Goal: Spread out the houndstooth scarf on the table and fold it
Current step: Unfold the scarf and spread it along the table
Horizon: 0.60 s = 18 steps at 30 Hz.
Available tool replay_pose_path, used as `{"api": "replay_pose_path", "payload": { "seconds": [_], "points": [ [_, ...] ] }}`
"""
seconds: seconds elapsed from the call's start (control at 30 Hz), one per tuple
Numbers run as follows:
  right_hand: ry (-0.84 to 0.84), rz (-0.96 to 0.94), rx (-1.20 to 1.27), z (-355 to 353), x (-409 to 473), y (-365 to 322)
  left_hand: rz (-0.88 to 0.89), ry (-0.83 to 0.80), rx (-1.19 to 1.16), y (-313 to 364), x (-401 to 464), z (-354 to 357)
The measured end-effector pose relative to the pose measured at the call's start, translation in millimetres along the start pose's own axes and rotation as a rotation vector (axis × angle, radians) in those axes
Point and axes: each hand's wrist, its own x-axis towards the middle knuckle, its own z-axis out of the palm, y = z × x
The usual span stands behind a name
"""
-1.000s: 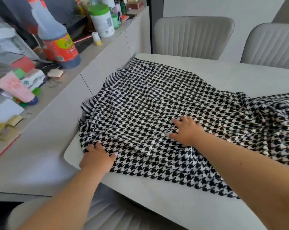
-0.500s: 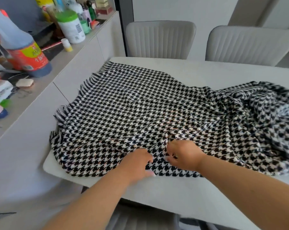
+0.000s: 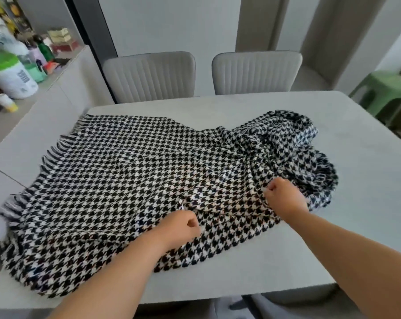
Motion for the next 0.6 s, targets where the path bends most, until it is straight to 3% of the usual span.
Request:
{"api": "replay_pose_path", "payload": {
  "seconds": [0.2, 0.6],
  "points": [
    [0.035, 0.179, 0.12, -33, -16, 53, 0.117, 0.061, 0.009, 70, 22, 19],
    [0.222, 0.108, 0.44, -141, -78, 105, 0.332, 0.17, -0.008, 239, 19, 82]
  ]
}}
